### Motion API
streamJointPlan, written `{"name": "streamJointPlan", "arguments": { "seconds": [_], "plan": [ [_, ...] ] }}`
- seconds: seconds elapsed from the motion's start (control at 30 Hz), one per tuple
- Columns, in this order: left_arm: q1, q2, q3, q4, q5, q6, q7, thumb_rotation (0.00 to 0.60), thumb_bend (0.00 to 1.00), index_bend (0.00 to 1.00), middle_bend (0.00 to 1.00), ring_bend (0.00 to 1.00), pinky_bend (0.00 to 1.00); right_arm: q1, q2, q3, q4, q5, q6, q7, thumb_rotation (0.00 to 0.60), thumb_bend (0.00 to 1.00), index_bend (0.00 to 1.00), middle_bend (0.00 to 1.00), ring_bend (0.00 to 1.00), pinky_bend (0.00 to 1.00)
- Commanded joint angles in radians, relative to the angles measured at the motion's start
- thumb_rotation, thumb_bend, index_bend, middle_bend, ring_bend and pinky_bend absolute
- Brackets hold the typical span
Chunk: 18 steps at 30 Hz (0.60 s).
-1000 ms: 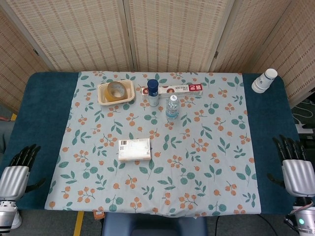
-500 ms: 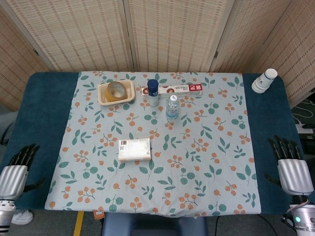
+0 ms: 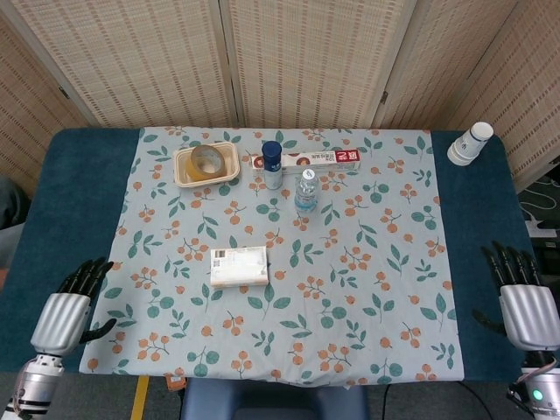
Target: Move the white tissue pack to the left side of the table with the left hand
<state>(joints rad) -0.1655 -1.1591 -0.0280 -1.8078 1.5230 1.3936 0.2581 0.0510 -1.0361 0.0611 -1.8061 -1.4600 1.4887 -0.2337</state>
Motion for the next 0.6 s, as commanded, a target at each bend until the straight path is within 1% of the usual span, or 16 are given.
{"name": "streamJointPlan", "arguments": {
  "seconds": [0.03, 0.13, 0.23, 0.4, 0.43, 0.57, 0.6],
  "plan": [
    [-0.052, -0.013, -0.011, -0.132, -0.052, -0.089, 0.11, 0.6, 0.19, 0.0, 0.0, 0.0, 0.23, -0.004, 0.008, -0.002, 0.002, -0.007, 0.005, 0.021, 0.6, 0.09, 0.0, 0.0, 0.0, 0.0],
    [-0.086, -0.036, -0.024, -0.185, -0.103, -0.133, 0.211, 0.6, 0.19, 0.0, 0.0, 0.0, 0.25, -0.005, 0.014, -0.005, 0.003, -0.014, 0.005, 0.036, 0.6, 0.09, 0.0, 0.0, 0.0, 0.0],
    [-0.107, -0.098, -0.042, -0.2, -0.139, -0.125, 0.328, 0.6, 0.19, 0.0, 0.0, 0.0, 0.25, -0.008, 0.019, -0.013, 0.0, -0.035, 0.01, 0.041, 0.6, 0.09, 0.0, 0.0, 0.0, 0.0],
    [-0.142, -0.197, -0.078, -0.199, -0.19, -0.107, 0.44, 0.6, 0.21, 0.0, 0.01, 0.01, 0.25, -0.013, 0.024, -0.014, 0.002, -0.043, 0.019, 0.059, 0.6, 0.09, 0.0, 0.0, 0.0, 0.0],
    [-0.149, -0.213, -0.087, -0.197, -0.207, -0.106, 0.458, 0.6, 0.21, 0.0, 0.01, 0.01, 0.25, -0.013, 0.025, -0.013, 0.003, -0.041, 0.018, 0.062, 0.6, 0.09, 0.0, 0.0, 0.0, 0.0],
    [-0.17, -0.295, -0.123, -0.206, -0.302, -0.077, 0.529, 0.6, 0.21, 0.0, 0.01, 0.01, 0.16, -0.011, 0.028, -0.01, 0.004, -0.036, 0.013, 0.069, 0.6, 0.09, 0.0, 0.0, 0.0, 0.0],
    [-0.177, -0.325, -0.134, -0.207, -0.328, -0.063, 0.551, 0.6, 0.21, 0.0, 0.01, 0.01, 0.16, -0.011, 0.03, -0.01, 0.002, -0.035, 0.012, 0.072, 0.6, 0.09, 0.0, 0.0, 0.0, 0.0]
  ]
}}
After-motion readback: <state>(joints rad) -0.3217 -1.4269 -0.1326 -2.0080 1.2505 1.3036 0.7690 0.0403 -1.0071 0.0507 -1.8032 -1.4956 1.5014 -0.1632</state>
